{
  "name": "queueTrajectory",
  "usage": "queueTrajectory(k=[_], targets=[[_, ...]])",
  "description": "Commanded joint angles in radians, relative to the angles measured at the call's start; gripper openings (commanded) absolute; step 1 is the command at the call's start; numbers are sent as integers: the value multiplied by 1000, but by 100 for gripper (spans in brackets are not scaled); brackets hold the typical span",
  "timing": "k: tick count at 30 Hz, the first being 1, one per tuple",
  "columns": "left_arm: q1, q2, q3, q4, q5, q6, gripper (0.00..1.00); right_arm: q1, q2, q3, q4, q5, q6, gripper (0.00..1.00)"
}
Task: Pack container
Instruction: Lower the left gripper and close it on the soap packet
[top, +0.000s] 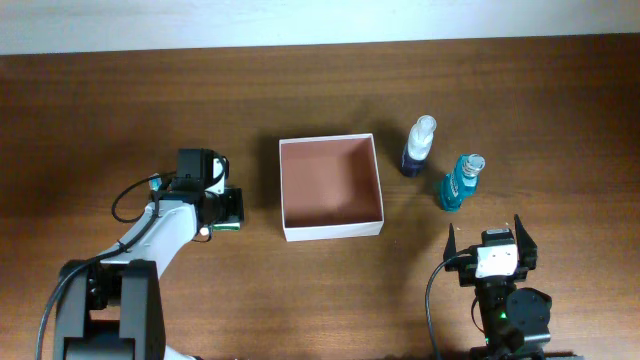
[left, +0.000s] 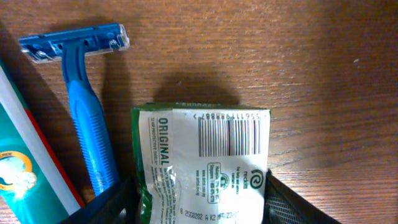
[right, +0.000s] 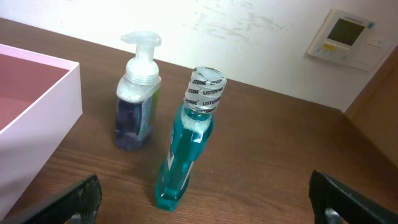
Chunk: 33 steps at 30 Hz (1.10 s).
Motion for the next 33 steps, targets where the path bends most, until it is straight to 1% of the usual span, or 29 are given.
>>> queueTrajectory(k=[1, 13, 15, 22, 24, 25, 27, 33], targets=[[-2, 14, 18, -8, -11, -3, 62, -2, -10, -8, 1, 19, 0, 98], [-2, 14, 18, -8, -11, -3, 61, -2, -10, -8, 1, 19, 0, 98], [-2, 14, 18, -11, -11, -3, 67, -2, -11, -8, 1, 19, 0, 98], [-2, 14, 15, -15, -11, -3, 67, -2, -11, -8, 1, 19, 0, 98], [-2, 14, 15, -15, -11, -3, 66, -2, -10, -8, 1, 19, 0, 98], [-2, 14, 15, -15, -11, -3, 62, -2, -10, -8, 1, 19, 0, 98], [-2, 14, 14, -15, -11, -3, 60, -2, -10, -8, 1, 19, 0, 98], [-2, 14, 12, -15, -11, -3, 61, -2, -10, -8, 1, 19, 0, 98]])
